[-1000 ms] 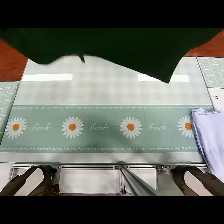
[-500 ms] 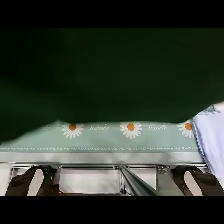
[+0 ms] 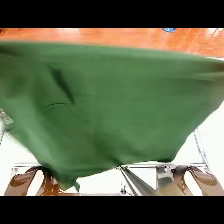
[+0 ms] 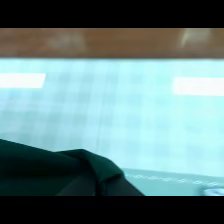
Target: Fold the shirts.
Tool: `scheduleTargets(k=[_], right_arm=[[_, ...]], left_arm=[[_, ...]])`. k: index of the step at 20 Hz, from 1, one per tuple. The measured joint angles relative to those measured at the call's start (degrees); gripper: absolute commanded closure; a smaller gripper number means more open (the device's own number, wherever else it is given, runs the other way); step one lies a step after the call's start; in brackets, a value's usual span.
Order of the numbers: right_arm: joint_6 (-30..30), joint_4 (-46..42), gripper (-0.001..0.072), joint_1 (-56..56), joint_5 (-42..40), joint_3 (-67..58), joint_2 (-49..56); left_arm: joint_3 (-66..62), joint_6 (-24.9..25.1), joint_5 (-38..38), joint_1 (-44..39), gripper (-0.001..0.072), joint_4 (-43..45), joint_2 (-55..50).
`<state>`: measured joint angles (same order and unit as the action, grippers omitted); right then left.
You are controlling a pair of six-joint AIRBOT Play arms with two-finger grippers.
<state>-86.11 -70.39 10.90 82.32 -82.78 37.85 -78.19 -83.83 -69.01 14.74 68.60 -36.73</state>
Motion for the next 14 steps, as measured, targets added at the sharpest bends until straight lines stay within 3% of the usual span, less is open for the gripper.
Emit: scheduleTargets(k=[3, 6, 10, 14], right_arm=[[3.02, 3.69, 0.0692, 0.0, -6.64, 7.93, 7.43], [7.02, 8.66, 0.0693, 0.0, -14.38, 10.62, 19.71], [9.62, 14.56, 0.0693, 0.0, -21.35, 3.19, 39.74], [7.96, 16.79, 0.0693, 0.0, -21.05, -10.4, 57.02]], left_arm=[[8.79, 0.59, 4.79, -1.57, 0.069, -2.93, -9.79], [9.42, 0.94, 10.16, -3.93, 0.069, -4.57, -24.33], [-1.75, -1.25, 12.28, -5.73, 0.069, -5.84, -44.98], [-17.86, -7.43, 7.96, -6.58, 0.069, -7.17, -61.7]])
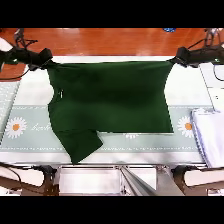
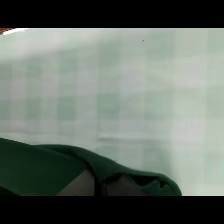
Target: Fold the shirts.
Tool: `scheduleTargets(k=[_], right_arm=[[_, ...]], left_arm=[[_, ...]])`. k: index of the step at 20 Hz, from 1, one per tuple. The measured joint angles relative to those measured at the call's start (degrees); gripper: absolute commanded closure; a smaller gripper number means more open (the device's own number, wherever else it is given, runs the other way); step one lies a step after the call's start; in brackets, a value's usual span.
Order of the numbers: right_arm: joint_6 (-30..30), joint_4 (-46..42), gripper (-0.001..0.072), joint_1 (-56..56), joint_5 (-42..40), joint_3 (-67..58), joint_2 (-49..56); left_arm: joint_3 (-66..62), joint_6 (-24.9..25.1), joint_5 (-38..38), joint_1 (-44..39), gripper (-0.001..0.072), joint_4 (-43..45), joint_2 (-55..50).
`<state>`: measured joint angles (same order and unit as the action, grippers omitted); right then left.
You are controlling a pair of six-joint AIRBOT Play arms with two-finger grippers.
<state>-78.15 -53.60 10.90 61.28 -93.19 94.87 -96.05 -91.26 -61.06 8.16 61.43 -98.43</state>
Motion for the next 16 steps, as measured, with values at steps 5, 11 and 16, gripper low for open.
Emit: scheduleTargets(k=[5, 11, 16], right_arm=[[-2.01, 0.22, 0.0692, 0.22, 2.27, -7.19, 8.9], [-2.23, -2.19, 0.0692, 2.45, 10.21, -8.72, 10.8], [-1.99, -9.73, 0.0692, 3.15, 19.1, -6.69, 11.08]], left_arm=[[-8.2, -0.72, -7.54, -0.59, 0.069, -1.53, -7.41], [-9.11, 5.62, -20.76, -0.44, 0.069, 0.79, -8.04], [-2.1, 7.56, -26.77, -1.68, 0.069, 2.71, -7.98]])
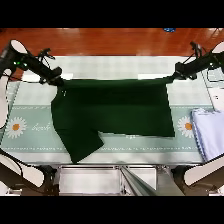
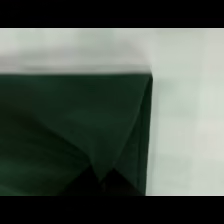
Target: Fold the shirts.
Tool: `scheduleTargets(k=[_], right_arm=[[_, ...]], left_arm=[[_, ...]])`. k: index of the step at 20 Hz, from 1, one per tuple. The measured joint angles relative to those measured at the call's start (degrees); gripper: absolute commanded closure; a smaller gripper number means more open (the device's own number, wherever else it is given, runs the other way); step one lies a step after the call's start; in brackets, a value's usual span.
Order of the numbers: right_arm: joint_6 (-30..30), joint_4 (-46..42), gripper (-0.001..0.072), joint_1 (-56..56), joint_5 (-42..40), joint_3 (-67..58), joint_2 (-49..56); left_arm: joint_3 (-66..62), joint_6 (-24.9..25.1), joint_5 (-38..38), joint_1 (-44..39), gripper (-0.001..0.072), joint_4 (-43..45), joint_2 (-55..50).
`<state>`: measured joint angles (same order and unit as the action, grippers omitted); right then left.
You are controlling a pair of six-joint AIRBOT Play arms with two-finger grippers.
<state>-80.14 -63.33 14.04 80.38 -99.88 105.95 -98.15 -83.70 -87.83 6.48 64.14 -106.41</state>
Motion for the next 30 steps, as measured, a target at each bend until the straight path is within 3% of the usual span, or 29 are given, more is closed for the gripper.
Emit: scheduleTargets(k=[4, 5, 6, 7, 8, 13, 17, 20, 24, 30], right_arm=[[0.07, -2.23, 0.069, 0.11, 1.55, 4.26, 0.04], [0.09, -2.49, 0.0577, 0.11, 1.49, 5.42, 0.07], [0.02, -2.64, 0.0329, 0.11, 1.51, 6.34, 0.07], [-0.04, -2.95, 0.0297, 0.11, 1.42, 7.1, 0.07], [-0.07, -2.95, 0.0297, 0.17, 1.33, 7.58, 0.0], [-0.94, -3.89, 0.0298, 3.41, 2.82, 8.87, -4.52], [-1.55, -5.25, 0.0298, 9.01, 1.68, 16.37, -13.55], [1.55, 1.57, 0.0298, 12.09, -4.37, 32.87, -23.56], [9.27, 15.15, 0.0298, 13.51, -11.39, 54.97, -36.3], [13.68, 22.29, 0.0298, 13.97, -13.9, 67.19, -47.63]], left_arm=[[4.98, 0.55, -0.96, -0.68, 0.0687, 0.72, 0.07], [5.57, 0.57, -0.96, -0.72, 0.0647, 0.76, 0.07], [6.03, 0.57, -1.07, -0.79, 0.0511, 0.79, 0.07], [6.32, 0.55, -1.42, -0.83, 0.0227, 0.81, 0.07], [6.51, 0.37, -2.45, -0.83, 0.0202, 0.81, 0.07], [7.08, -0.15, -7.08, 1.51, 0.0202, 0.9, 2.51], [15.43, -0.35, -4.48, 6.29, 0.0202, 3.1, 12.26], [29.68, 0.83, -0.42, 12.46, 0.0202, 4.83, 22.32], [51.8, 5.66, 7.23, 22.21, 0.0202, -4.33, 35.26], [68.7, 9.25, 12.81, 25.51, 0.0202, -10.36, 41.38]])
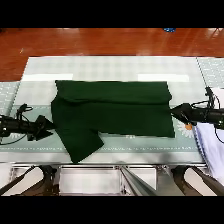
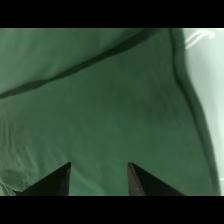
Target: Fold the shirts.
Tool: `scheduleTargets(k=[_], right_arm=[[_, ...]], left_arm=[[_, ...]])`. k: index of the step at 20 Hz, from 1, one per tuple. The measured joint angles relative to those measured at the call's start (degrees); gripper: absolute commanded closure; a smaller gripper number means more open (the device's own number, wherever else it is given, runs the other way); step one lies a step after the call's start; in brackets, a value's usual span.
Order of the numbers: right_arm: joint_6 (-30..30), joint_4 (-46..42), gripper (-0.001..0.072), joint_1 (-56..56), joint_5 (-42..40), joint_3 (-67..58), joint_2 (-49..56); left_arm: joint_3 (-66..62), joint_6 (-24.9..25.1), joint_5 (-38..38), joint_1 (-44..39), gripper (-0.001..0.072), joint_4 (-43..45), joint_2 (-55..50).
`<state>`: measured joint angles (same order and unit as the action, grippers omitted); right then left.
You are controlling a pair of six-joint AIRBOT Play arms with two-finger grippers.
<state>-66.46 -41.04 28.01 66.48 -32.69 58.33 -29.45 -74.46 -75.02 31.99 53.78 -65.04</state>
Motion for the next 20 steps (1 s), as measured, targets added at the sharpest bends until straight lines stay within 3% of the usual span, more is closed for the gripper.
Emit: scheduleTargets(k=[6, 7, 8, 11, 15, 20], right_arm=[[0.5, 2.1, 0.0298, 0.07, 0.74, 1.81, -2.84], [0.5, 2.62, 0.0298, 0.13, 0.74, 1.88, -2.97], [0.61, 3.13, 0.0298, 0.37, 0.83, 1.88, -3.08], [0.52, 1.66, 0.0298, 3.3, 0.85, 1.79, -3.23], [-6.95, -11.89, 0.0298, 6.73, 3.28, 3.04, -3.26], [-11.26, -18.86, 0.0299, 5.55, 5.2, 7.63, -2.71]], left_arm=[[6.27, -1.29, 4.33, -7.04, 0.0227, -2.38, 0.39], [6.73, -1.95, 5.64, -8.83, 0.055, -2.51, 0.37], [7.15, -2.34, 7.82, -10.84, 0.0684, -2.12, 0.33], [7.13, -2.99, 10.23, -14.84, 0.069, -2.08, 0.33], [5.57, -3.19, 10.78, -16.68, 0.069, -1.4, 0.44], [4.52, -3.17, 11.23, -17.2, 0.069, -1.29, 0.46]])
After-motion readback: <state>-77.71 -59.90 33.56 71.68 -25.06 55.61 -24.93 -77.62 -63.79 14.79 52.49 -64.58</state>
